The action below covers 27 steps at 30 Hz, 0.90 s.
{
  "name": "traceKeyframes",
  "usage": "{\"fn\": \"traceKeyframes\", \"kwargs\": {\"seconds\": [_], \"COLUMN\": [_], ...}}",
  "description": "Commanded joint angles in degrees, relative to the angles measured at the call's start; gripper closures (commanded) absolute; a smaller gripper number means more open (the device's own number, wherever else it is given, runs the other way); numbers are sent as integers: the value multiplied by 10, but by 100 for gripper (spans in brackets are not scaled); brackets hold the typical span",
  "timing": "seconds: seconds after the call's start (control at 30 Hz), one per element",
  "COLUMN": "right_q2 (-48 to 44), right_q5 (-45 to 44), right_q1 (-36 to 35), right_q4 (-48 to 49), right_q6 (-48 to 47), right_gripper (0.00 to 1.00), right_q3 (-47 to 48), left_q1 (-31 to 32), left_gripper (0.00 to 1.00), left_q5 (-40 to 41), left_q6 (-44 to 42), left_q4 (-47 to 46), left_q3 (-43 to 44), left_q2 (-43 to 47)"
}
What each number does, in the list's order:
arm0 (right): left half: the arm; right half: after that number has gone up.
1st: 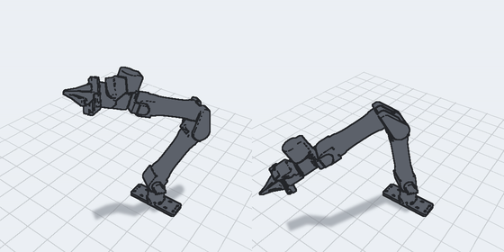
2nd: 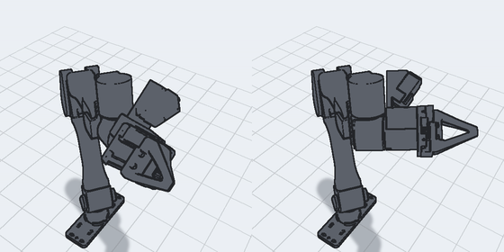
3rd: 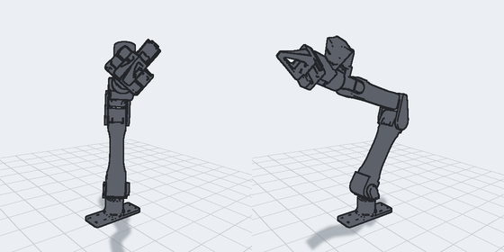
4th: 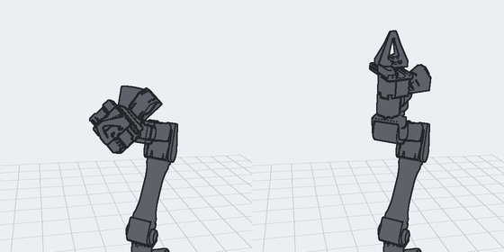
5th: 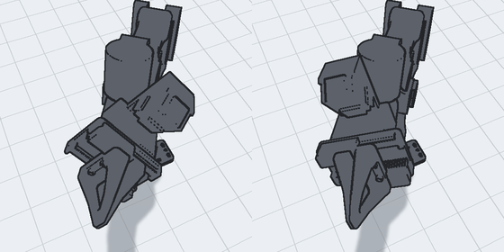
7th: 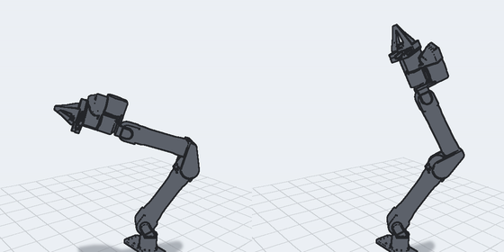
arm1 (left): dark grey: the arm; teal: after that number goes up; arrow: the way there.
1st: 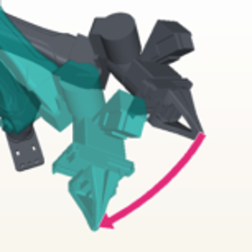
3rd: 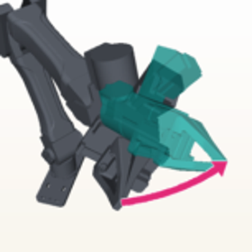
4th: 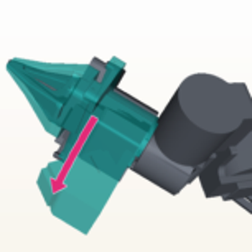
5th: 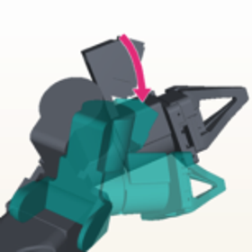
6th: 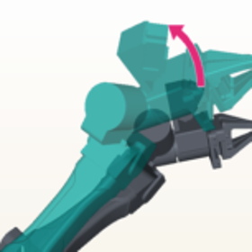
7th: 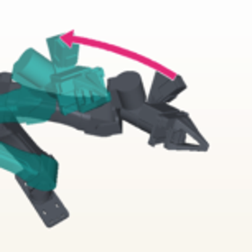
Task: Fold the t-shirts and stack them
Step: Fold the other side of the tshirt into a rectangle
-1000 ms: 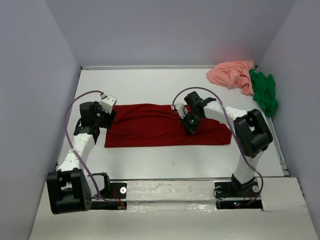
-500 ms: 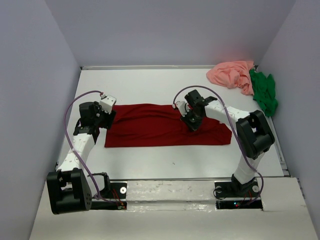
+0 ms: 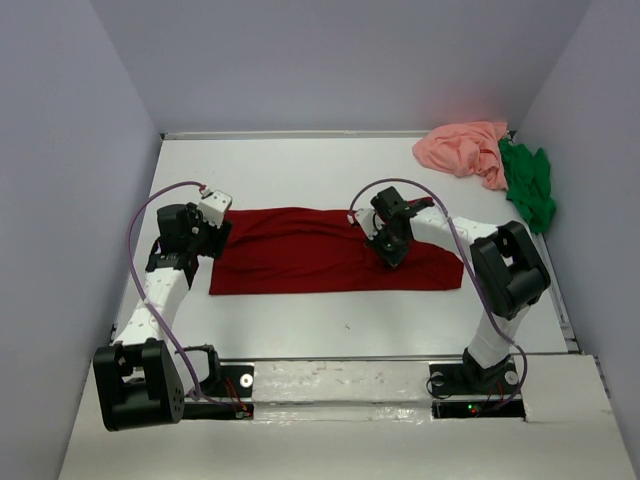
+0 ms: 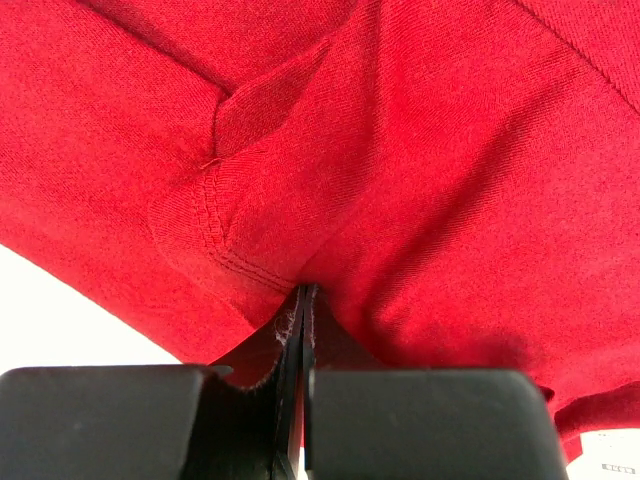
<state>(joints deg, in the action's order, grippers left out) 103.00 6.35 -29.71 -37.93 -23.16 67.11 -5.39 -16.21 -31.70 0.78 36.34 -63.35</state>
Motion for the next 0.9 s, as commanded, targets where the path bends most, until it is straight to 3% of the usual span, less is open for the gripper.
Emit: {"fn": "traceKeyframes", "kwargs": {"seconds": [0.0,0.4,0.87], "right_q2": [-24,-83,-140], "right_q5": [-33,-100,-119], "right_q1": [-2,4,4], "right_q4": [30,29,22], "right_q6": [-2,7,18], "right_gripper": [100,100,100], "right_q3": [-16,-49,-116], "left_q1": [-6,-7,-7], "left_gripper": [28,28,28], "left_q5": [-16,-23,-34], "left_q6": [-6,-8,-9], "left_q4": [-9,-9,-9], "left_q3": [1,2,3], "left_q2": [22,18,12]}}
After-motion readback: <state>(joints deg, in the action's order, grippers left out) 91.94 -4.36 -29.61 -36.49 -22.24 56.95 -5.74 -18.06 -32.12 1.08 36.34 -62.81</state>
